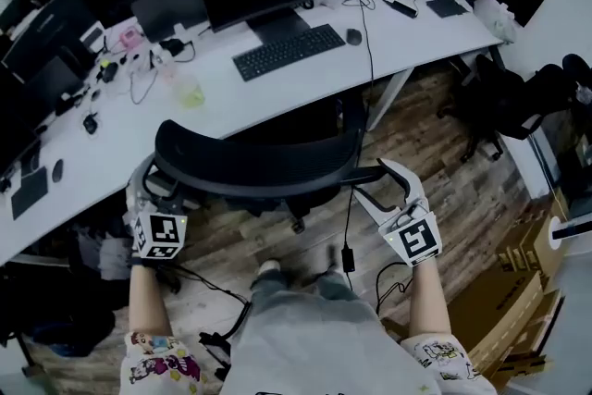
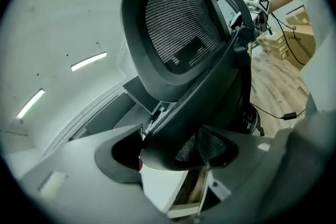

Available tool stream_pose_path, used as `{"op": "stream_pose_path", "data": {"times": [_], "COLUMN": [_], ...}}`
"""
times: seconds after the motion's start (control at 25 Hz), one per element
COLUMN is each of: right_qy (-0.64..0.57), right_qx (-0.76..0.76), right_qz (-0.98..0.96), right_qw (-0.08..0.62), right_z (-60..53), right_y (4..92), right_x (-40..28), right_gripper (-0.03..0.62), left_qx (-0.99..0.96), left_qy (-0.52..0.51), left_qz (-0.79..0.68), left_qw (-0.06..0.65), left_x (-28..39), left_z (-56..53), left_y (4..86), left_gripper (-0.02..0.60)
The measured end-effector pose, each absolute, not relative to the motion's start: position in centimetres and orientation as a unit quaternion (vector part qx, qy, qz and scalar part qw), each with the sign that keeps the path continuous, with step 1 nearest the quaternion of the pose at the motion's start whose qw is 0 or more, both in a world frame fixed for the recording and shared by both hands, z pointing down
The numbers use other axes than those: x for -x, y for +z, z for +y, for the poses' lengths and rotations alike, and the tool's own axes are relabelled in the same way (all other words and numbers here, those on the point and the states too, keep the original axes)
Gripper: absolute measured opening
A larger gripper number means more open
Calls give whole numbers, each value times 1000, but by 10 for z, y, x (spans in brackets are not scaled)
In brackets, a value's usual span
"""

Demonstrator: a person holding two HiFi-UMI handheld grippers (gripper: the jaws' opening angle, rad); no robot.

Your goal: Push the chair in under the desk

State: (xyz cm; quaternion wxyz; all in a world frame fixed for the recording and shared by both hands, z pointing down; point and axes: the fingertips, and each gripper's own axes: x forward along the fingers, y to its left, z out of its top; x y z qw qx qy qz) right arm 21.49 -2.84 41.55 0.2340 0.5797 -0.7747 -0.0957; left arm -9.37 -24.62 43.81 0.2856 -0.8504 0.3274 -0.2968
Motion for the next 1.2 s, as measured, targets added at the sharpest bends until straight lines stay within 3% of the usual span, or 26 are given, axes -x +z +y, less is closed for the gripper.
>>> {"op": "stream_pose_path", "data": {"times": [0.48,1.2], "right_qy": [-89,-118], "right_qx": [-525,-474], "right_qz": [-820,-845], "right_qw": [209,217], "right_z": [-57,-104], "right_y": [416,410], "right_x": [-287,-342], "right_gripper": [278,284], "left_qx": [823,798], "left_qy": [-328,-326], "left_qz": [386,445], "left_qw": [257,244], "left_x": [48,10], "left_z": [-228,-231], "left_y": [440,437], "left_gripper": [318,318]}}
